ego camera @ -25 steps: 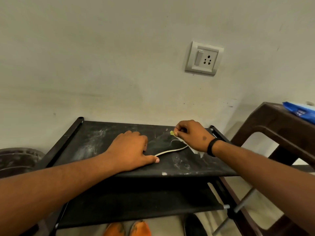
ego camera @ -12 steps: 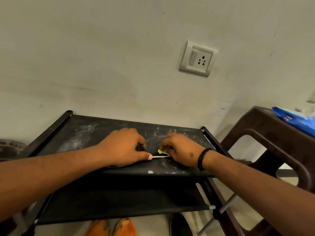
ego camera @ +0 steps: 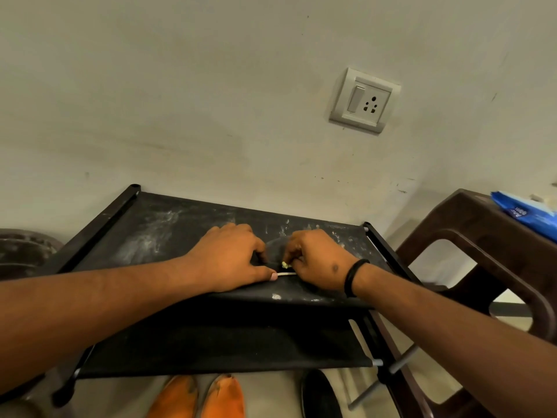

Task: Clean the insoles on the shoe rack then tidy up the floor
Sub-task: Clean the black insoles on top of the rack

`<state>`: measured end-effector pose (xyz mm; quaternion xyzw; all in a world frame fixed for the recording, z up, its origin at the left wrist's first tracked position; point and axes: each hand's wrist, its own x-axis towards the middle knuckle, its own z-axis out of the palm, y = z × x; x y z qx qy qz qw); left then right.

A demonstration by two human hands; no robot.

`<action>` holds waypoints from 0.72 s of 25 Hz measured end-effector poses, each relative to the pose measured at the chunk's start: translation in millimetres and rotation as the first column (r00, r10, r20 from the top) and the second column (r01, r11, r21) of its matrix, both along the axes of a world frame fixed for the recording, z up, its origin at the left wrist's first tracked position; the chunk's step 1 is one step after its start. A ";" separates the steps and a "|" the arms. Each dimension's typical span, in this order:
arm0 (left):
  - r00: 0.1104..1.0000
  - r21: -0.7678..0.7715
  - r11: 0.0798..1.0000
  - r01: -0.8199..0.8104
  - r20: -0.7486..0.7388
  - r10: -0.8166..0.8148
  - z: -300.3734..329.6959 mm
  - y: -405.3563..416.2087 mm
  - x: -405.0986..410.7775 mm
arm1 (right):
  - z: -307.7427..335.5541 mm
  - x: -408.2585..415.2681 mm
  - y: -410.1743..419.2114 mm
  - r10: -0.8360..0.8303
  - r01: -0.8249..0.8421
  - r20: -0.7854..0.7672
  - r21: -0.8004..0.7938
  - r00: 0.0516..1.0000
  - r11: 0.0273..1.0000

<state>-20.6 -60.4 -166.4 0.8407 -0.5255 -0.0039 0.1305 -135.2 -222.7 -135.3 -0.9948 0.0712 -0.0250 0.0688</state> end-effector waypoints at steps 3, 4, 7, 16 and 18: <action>1.000 -0.013 1.000 0.009 -0.003 -0.009 -0.4 0.1 1.3 | 5.7 -1.6 8.1 -0.074 0.077 -0.070 0.037 0.995 0.996; 1.000 -0.017 1.000 0.010 0.000 -0.010 -0.3 -0.1 1.4 | 7.5 -0.6 10.5 -0.102 0.106 -0.093 0.036 0.990 0.994; 1.000 -0.014 1.000 0.004 -0.005 -0.004 -0.5 -0.7 0.9 | 5.7 4.9 11.3 -0.139 0.142 -0.087 0.032 0.987 0.989; 1.000 -0.010 1.000 0.003 -0.012 -0.003 -1.4 0.3 1.7 | -2.9 16.0 -2.9 -0.168 0.157 0.085 0.118 0.982 0.980; 1.000 -0.012 1.000 0.010 -0.015 -0.011 -3.2 0.2 1.9 | -2.9 9.6 3.5 -0.085 0.075 0.052 0.168 0.995 0.983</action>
